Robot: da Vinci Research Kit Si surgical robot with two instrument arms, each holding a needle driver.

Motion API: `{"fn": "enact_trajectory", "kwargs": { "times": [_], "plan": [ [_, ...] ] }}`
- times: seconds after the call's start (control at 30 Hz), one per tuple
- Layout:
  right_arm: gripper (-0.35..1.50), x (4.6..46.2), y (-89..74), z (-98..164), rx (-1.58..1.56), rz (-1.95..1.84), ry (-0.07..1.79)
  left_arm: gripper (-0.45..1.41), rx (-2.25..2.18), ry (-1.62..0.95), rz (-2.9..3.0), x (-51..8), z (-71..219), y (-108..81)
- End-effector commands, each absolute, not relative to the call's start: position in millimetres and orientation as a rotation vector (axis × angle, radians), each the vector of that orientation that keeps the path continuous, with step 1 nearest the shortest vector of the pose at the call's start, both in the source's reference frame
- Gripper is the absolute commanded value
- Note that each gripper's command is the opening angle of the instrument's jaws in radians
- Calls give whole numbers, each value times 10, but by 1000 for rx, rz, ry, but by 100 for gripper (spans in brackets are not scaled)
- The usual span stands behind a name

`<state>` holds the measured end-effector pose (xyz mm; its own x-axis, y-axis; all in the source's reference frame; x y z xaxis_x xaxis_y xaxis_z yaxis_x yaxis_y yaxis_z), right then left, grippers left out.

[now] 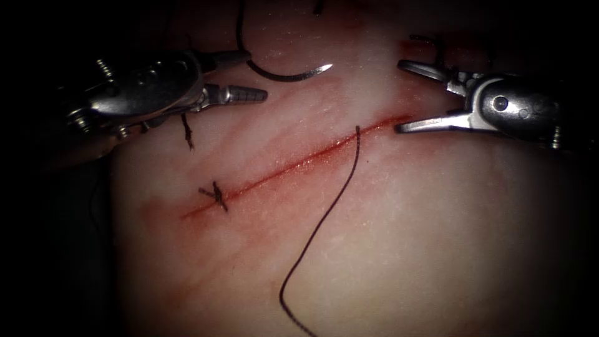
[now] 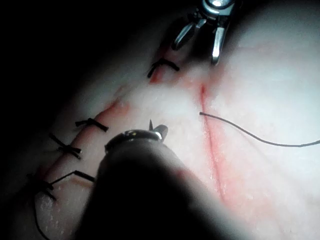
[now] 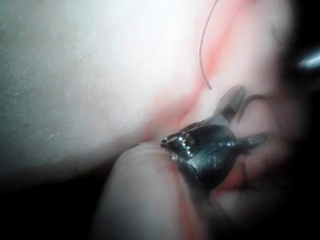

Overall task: Wound Closure
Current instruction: Pick up the suture needle with the left gripper.

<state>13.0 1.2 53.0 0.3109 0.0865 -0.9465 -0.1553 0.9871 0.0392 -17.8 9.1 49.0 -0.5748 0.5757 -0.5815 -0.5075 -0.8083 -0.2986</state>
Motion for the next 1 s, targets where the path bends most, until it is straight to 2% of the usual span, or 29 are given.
{"fn": "enact_trajectory", "kwargs": {
  "times": [0.03,0.17,0.33,0.63,1.0],
  "plan": [
    [121,132,16,534,-45,179,1246,72,-900,-127,2360,-193,493,104],
    [106,129,17,535,27,189,1276,71,-861,-138,2429,-228,501,123],
    [106,130,14,535,50,166,1247,68,-793,-229,2484,-243,507,125],
    [108,133,12,538,49,163,1240,73,-654,-359,2563,-230,506,124],
    [108,136,12,538,47,165,1240,68,-646,-315,2622,-231,540,115]
  ]
}}
